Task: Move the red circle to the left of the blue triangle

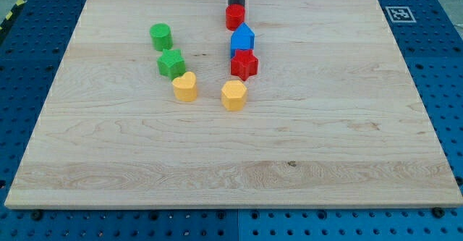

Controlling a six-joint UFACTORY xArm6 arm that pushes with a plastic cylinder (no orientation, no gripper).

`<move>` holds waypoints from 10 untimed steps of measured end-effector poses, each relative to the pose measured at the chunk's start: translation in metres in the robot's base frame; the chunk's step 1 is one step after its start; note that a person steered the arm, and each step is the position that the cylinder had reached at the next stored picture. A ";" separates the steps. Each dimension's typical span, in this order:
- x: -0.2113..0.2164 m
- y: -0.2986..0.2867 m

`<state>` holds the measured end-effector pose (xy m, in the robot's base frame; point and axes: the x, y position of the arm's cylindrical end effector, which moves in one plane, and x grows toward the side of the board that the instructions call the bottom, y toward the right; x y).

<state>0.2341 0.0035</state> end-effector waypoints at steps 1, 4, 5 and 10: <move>0.001 -0.017; -0.029 -0.009; -0.020 0.022; 0.045 0.004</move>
<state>0.2786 0.0072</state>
